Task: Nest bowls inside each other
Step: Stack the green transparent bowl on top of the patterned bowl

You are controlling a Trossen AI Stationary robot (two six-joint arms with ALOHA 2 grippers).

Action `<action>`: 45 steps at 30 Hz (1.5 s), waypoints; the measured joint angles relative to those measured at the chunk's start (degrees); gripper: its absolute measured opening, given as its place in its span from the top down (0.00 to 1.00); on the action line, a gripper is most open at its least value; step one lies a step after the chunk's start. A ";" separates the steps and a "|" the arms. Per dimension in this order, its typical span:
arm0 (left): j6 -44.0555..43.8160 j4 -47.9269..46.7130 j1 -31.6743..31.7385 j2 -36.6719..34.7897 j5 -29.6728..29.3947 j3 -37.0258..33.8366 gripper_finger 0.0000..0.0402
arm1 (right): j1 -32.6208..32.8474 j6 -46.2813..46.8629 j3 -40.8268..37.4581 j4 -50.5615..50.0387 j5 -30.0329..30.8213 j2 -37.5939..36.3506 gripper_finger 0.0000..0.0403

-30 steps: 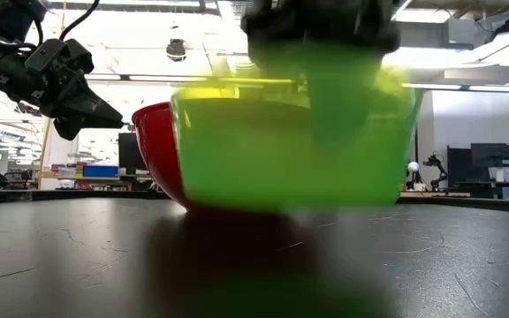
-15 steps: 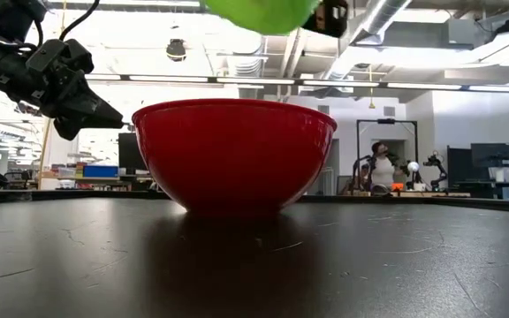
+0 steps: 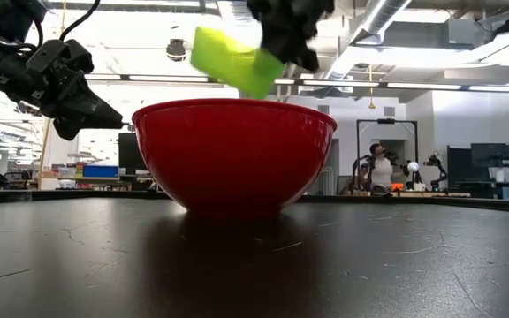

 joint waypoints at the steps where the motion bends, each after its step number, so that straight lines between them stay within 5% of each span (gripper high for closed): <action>1: -0.02 -0.16 0.00 0.00 0.00 0.00 0.78 | -0.96 -0.08 -0.55 -0.31 -0.39 0.04 0.99; 15: 0.42 -1.07 0.00 0.00 -1.03 0.00 0.78 | -6.04 1.41 -9.85 4.39 -1.61 0.29 0.99; 31: 0.22 -1.14 0.00 -0.02 -1.05 0.00 0.78 | -6.24 2.56 -9.87 7.29 -1.85 4.74 0.98; 45: -0.25 -1.11 0.02 -0.02 -1.03 0.00 0.78 | -6.21 5.93 -9.87 7.01 -1.61 4.74 0.76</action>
